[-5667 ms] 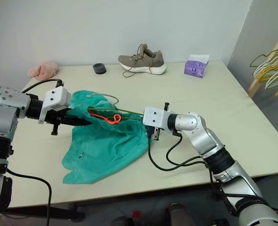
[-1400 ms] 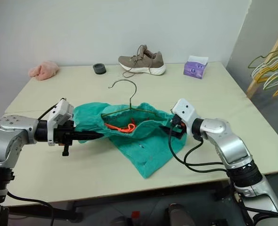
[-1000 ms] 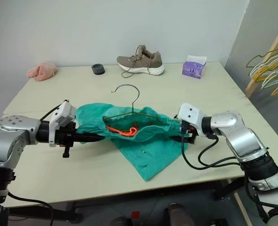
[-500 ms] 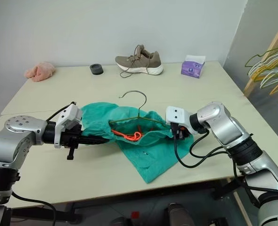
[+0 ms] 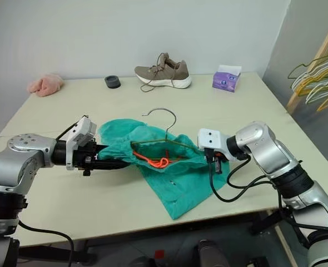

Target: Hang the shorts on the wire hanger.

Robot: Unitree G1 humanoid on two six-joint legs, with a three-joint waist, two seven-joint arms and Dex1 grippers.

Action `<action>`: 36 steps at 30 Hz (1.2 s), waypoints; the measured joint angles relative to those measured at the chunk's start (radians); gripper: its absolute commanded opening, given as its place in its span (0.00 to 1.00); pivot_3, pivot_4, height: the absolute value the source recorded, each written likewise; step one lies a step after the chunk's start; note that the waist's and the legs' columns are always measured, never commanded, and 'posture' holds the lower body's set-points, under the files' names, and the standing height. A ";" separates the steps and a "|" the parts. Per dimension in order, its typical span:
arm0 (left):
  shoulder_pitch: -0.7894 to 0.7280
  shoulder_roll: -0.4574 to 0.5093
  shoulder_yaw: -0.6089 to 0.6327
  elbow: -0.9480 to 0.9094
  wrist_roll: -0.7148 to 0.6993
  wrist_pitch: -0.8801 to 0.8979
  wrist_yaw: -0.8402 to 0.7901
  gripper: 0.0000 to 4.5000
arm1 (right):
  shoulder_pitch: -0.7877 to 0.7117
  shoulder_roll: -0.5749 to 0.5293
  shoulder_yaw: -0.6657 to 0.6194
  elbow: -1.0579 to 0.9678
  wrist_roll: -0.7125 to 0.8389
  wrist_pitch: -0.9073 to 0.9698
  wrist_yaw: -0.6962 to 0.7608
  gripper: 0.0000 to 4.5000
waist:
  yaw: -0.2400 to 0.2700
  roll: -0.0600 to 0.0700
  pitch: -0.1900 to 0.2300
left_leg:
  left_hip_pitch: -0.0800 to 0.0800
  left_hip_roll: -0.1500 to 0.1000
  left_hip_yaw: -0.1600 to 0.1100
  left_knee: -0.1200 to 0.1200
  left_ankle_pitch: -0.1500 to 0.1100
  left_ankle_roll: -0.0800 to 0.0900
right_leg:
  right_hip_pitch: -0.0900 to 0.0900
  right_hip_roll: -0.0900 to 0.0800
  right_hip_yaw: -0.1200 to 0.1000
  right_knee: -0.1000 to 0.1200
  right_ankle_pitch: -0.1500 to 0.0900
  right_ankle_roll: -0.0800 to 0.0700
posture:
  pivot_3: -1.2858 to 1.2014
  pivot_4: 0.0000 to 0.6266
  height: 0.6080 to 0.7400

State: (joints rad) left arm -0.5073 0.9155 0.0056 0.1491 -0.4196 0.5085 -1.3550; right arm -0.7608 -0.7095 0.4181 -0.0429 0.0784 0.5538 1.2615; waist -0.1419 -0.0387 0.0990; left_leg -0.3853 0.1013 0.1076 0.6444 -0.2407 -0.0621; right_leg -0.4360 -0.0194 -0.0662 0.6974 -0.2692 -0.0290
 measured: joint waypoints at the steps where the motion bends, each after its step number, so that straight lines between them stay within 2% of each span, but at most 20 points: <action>1: -0.016 -0.003 0.017 0.053 0.013 -0.037 0.032 0.84 | 0.017 -0.006 -0.015 -0.013 0.015 0.027 -0.004 0.00 | 0.000 0.000 0.000 | 0.000 0.000 0.000 0.000 0.000 0.000 | 0.000 0.000 0.000 0.000 0.000 0.000 | 0.44 0.12 1.00; 4: -0.065 -0.006 0.099 0.193 0.048 -0.140 0.132 0.84 | 0.075 -0.024 -0.064 -0.045 0.046 0.114 -0.031 0.00 | 0.001 0.000 0.000 | 0.000 0.000 0.000 0.000 0.000 0.000 | 0.000 -0.001 0.000 0.000 0.000 0.000 | 0.44 0.12 1.00; 9: -0.102 -0.024 0.183 0.313 0.068 -0.230 0.265 0.84 | 0.162 -0.017 -0.169 -0.092 0.112 0.298 -0.124 0.00 | 0.002 0.000 0.000 | 0.000 -0.001 0.001 0.000 0.000 0.000 | 0.000 -0.002 0.000 0.000 0.000 0.000 | 0.44 0.13 1.00; 11: -0.080 -0.024 0.210 0.299 0.058 -0.216 0.272 0.84 | 0.208 -0.005 -0.235 -0.114 0.147 0.394 -0.183 0.00 | 0.002 0.000 0.000 | 0.000 -0.001 0.001 0.000 0.000 0.000 | 0.000 -0.002 0.000 0.000 0.000 0.000 | 0.44 0.14 1.00; 13: 0.008 -0.021 0.217 0.187 0.016 -0.167 0.233 0.84 | 0.277 0.014 -0.321 -0.140 0.181 0.491 -0.251 0.00 | 0.001 0.000 0.000 | 0.000 -0.001 0.001 -0.001 0.000 0.000 | 0.000 -0.002 0.000 0.000 0.000 0.000 | 0.44 0.14 1.00; 17: 0.129 -0.054 0.136 -0.071 -0.081 -0.024 0.158 0.84 | 0.454 0.026 -0.476 -0.207 0.226 0.652 -0.363 0.00 | 0.014 -0.002 0.001 | -0.001 -0.002 0.000 0.000 0.000 0.000 | 0.001 -0.003 0.000 0.000 0.000 0.001 | 0.43 0.16 1.00; 23: 0.078 -0.152 0.039 -0.318 -0.232 0.134 0.140 0.84 | 0.609 0.122 -0.762 -0.371 0.299 0.883 -0.497 0.00 | 0.008 -0.003 0.002 | 0.005 -0.002 -0.003 -0.001 0.000 0.000 | 0.006 -0.001 0.001 -0.001 -0.001 0.001 | 0.41 0.18 1.00; 28: 0.003 -0.226 -0.033 -0.357 -0.289 0.208 0.136 0.84 | 0.714 0.194 -0.949 -0.464 0.275 1.027 -0.619 0.00 | -0.001 -0.001 0.003 | 0.004 -0.002 -0.010 -0.001 0.000 0.000 | 0.009 -0.001 -0.001 -0.004 -0.001 0.001 | 0.39 0.20 1.00; 33: -0.083 -0.323 -0.103 -0.353 -0.279 0.210 0.147 0.84 | 0.821 0.256 -1.154 -0.526 0.246 1.053 -0.736 0.00 | -0.002 -0.001 0.004 | 0.005 -0.004 -0.015 -0.001 0.000 0.000 | 0.015 0.000 -0.004 -0.011 -0.001 0.001 | 0.38 0.22 1.00; 36: -0.121 -0.378 -0.133 -0.346 -0.249 0.180 0.171 0.95 | 0.820 0.285 -1.244 -0.526 0.206 1.053 -0.821 0.00 | -0.014 0.003 0.007 | 0.005 -0.006 -0.016 -0.001 -0.001 0.002 | 0.016 0.000 0.000 -0.012 -0.001 0.001 | 0.38 0.23 1.00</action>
State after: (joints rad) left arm -0.6283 0.5375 -0.1276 -0.1968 -0.6685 0.6889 -1.1845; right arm 0.0592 -0.4248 -0.8255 -0.5687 0.2841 1.6066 0.4403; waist -0.1561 -0.0355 0.1062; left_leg -0.3806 0.0949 0.0917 0.6431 -0.2418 -0.0603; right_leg -0.4198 -0.0194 -0.0664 0.6850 -0.2699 -0.0284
